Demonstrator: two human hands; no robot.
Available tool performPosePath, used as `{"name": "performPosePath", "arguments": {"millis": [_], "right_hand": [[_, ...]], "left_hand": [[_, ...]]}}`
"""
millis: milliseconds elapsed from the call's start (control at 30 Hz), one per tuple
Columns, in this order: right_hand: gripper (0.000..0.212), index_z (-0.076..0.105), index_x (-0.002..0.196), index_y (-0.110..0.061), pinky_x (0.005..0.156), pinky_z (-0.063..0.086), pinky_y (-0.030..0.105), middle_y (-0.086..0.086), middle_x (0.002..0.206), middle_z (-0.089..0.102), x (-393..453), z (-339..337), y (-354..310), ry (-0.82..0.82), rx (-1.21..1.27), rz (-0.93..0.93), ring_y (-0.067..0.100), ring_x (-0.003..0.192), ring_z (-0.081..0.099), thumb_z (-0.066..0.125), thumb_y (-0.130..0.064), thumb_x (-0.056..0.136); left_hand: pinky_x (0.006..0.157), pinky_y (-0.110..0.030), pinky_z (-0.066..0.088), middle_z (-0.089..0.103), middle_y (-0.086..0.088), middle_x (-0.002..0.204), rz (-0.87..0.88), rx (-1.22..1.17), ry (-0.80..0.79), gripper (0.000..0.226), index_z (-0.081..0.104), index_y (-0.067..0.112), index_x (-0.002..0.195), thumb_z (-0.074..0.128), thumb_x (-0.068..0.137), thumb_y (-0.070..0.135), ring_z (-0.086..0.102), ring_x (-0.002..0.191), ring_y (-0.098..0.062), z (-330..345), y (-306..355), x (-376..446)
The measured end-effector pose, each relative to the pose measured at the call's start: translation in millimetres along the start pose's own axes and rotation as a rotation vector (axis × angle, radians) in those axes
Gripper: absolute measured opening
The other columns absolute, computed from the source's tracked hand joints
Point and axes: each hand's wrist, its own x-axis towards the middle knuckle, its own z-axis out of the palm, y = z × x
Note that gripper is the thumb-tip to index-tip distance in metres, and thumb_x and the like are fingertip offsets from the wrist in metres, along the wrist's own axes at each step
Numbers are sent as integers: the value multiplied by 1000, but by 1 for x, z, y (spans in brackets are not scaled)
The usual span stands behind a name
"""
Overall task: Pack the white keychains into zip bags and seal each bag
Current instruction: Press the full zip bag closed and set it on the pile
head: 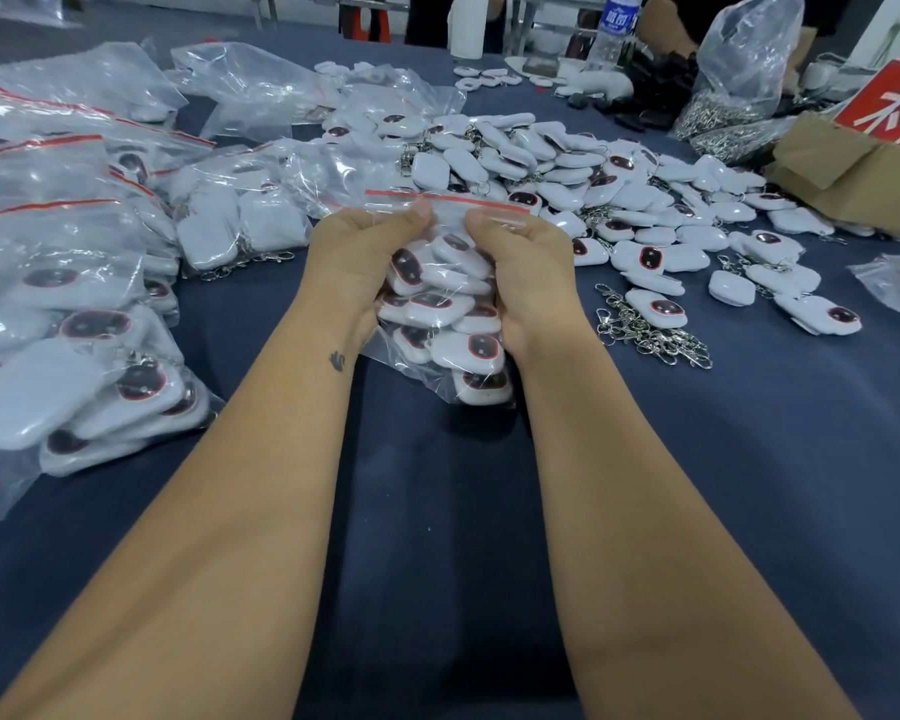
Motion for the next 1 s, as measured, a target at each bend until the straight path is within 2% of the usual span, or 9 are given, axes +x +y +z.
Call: {"name": "performPosePath", "arguments": {"millis": [100,200,367,500,567,667,800,900,1000], "right_hand": [[29,68,59,-15,66,56,36,7,62,66,1,-2,-1,-17,82,16,23,59,64,69,0,85],[15,71,71,-9,70,57,36,11,71,70,-1,-1,-1,-43,95,39,24,65,67,71,1,82],[15,70,69,-10,63,54,31,9,68,69,-2,1,-1,-29,74,41,21,62,65,72,0,81],[13,70,71,-10,69,56,36,7,69,67,-4,2,-2,-5,64,29,23,68,65,72,0,79],[14,71,72,-12,78,57,42,7,71,69,-7,4,-4,17,39,2,24,73,66,72,0,80],[14,71,77,-14,76,57,34,1,73,69,-9,4,-8,49,-9,-67,18,71,67,71,0,80],[28,70,108,-21,102,45,32,-5,111,63,-12,1,-11,178,-578,-394,13,110,58,71,-13,81],[12,73,92,-29,104,39,40,-8,105,65,-15,6,-13,142,-815,-501,18,113,56,68,-22,84],[14,65,84,-32,103,37,41,-12,93,67,-15,8,-16,121,-902,-483,18,106,59,63,-19,88]], "left_hand": [[62,-31,60,72,-10,67,15,22,19,16,73,7,69,75,85,10,68,60,-20,1,0,-1],[66,-33,60,73,-11,70,16,-3,-1,19,74,9,66,74,85,9,69,64,-22,1,0,-2],[57,-27,57,73,-7,67,34,-13,-12,18,72,9,70,70,88,6,68,58,-17,1,-1,-1],[62,-30,58,73,-10,69,31,-25,-6,13,73,7,74,71,87,7,69,62,-21,2,-2,-1],[63,-32,58,73,-13,70,1,-61,33,17,75,6,72,70,88,10,69,64,-25,3,-1,1],[63,-34,59,73,-12,71,-10,-93,135,18,71,4,77,66,92,11,69,63,-24,2,0,7],[66,-32,60,74,-7,73,94,-4,98,18,70,10,76,65,93,9,70,67,-18,1,-4,6],[72,-34,59,72,-6,75,171,44,50,11,67,9,82,64,93,7,69,74,-17,2,-4,4],[85,-42,56,70,-7,80,205,40,3,11,66,11,84,63,94,6,67,85,-21,2,-4,3]]}}
